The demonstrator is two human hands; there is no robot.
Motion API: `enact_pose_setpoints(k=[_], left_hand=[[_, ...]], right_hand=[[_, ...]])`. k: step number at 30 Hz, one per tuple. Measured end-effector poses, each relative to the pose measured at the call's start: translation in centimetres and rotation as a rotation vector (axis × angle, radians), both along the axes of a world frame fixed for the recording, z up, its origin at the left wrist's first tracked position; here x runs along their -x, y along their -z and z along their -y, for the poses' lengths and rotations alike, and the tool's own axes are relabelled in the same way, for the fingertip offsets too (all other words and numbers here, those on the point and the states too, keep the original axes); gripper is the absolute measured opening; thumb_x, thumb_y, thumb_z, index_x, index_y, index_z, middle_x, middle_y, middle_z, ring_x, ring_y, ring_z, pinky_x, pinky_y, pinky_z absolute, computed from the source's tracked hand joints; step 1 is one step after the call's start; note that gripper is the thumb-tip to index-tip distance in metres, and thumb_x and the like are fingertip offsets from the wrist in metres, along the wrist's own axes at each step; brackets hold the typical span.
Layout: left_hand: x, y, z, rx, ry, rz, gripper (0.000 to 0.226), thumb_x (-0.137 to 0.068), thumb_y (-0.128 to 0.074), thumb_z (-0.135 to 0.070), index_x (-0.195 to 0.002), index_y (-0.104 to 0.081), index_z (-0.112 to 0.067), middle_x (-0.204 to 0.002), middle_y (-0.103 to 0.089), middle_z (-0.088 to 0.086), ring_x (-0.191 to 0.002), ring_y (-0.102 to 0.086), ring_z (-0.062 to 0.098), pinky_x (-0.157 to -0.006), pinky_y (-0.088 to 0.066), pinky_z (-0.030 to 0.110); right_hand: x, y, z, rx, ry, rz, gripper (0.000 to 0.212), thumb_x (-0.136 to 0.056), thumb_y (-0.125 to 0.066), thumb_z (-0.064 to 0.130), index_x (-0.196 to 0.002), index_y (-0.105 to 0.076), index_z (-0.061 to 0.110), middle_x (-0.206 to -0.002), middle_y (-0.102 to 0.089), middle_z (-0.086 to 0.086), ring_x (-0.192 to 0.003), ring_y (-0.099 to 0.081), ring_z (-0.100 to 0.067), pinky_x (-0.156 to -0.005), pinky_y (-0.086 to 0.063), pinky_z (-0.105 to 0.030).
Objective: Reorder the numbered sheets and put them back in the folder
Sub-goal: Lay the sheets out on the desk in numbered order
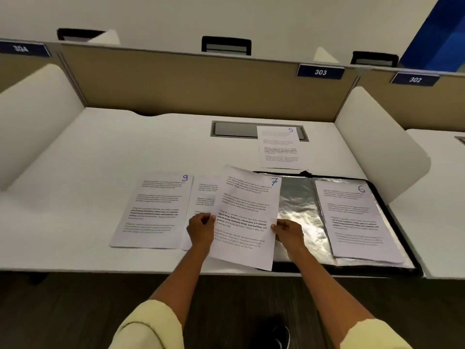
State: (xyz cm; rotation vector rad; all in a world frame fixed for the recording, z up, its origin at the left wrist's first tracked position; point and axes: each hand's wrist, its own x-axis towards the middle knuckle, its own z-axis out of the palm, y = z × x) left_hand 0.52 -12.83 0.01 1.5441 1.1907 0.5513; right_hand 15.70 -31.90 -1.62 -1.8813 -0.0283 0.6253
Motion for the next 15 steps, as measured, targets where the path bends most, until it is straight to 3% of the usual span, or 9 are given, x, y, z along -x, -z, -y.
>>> enact_pose_setpoints(k=[8, 15], left_hand=[[8.5, 0.1, -6.7, -0.025, -0.107, 0.007, 0.014, -0.093, -0.065, -0.012, -0.1, -0.072, -0.002, -0.096, -0.07, 0.01, -0.087, -0.062, 0.02, -0.086, -0.054, 0.035], [13.1, 0.3, -11.3, -0.019, -0.192, 0.027, 0.009, -0.095, -0.061, -0.009, -0.09, -0.068, -0.011, -0.089, -0.064, 0.002, -0.084, -0.061, 0.019, -0.083, -0.053, 0.033]], right_hand=[[7.4, -0.8, -8.0, -0.018, -0.097, 0.01, 0.016, -0.091, -0.069, 0.002, -0.096, -0.065, 0.016, -0.094, -0.07, -0.002, -0.093, -0.07, -0.026, -0.089, -0.059, -0.042], [9.4, -0.9, -14.6, -0.008, -0.212, -0.003, 0.013, -0.092, -0.069, 0.004, -0.096, -0.068, 0.016, -0.098, -0.071, -0.002, -0.092, -0.071, -0.022, -0.085, -0.061, -0.039]])
